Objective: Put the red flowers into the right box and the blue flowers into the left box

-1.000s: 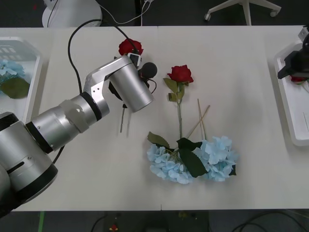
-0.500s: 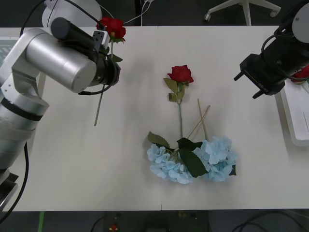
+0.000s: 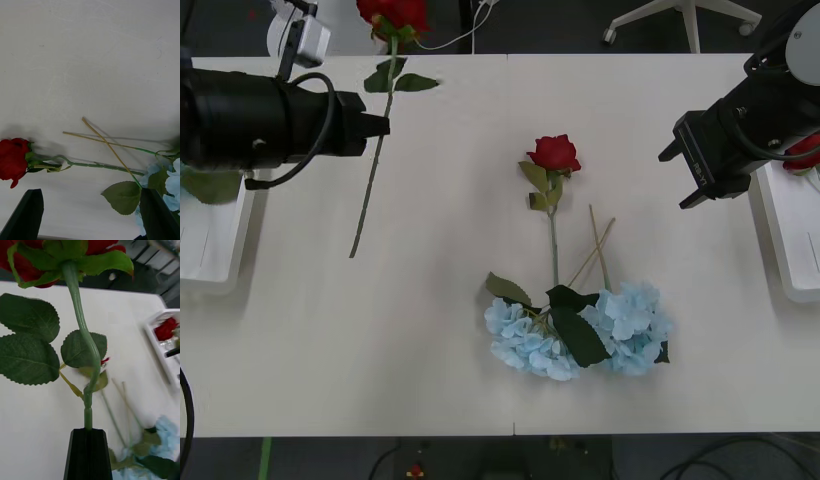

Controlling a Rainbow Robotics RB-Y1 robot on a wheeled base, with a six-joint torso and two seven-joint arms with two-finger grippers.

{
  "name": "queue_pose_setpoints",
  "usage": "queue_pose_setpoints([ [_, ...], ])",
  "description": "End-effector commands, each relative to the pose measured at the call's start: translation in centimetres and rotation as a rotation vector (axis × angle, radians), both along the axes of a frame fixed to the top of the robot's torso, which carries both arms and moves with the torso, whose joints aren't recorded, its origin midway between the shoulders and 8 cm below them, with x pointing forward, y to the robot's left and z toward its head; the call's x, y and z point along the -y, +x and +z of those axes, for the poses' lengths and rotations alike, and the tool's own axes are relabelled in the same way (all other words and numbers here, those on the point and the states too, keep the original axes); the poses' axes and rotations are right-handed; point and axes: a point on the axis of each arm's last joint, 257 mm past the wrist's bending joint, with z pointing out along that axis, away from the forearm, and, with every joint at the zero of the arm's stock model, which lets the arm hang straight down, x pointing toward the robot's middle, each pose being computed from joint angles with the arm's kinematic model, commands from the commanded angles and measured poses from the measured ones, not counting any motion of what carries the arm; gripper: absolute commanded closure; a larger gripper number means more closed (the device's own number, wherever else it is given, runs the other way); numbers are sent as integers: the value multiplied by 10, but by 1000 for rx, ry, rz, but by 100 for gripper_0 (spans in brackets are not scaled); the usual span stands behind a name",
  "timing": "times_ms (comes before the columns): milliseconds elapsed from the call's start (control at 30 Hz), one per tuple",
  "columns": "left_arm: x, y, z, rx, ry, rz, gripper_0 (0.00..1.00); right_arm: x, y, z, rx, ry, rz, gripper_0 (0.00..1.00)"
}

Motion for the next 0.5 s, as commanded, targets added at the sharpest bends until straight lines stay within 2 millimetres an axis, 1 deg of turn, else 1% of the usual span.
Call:
queue_pose_setpoints([
  [33, 13, -12, 36, 140, -118, -133, 100, -17, 5, 24, 38, 5, 42, 26],
  [167, 30, -24, 59, 204, -240, -231, 100, -14, 1, 22, 26, -7, 58, 24],
  [267, 40, -36, 75, 248, -324, -299, 100, -5, 1, 24, 62, -58, 159, 24],
  [300, 44, -40, 79, 264, -346, -323, 100, 1, 2, 25, 90, -95, 235, 24],
  [367, 51, -45, 82, 275, -363, -345, 100, 14, 4, 26, 129, -156, 360, 24],
  [433, 62, -48, 86, 274, -402, -362, 100, 34, 4, 27, 176, -242, 554, 24],
  [500, 71, -49, 88, 291, -417, -370, 100, 53, 4, 28, 208, -308, 691, 24],
])
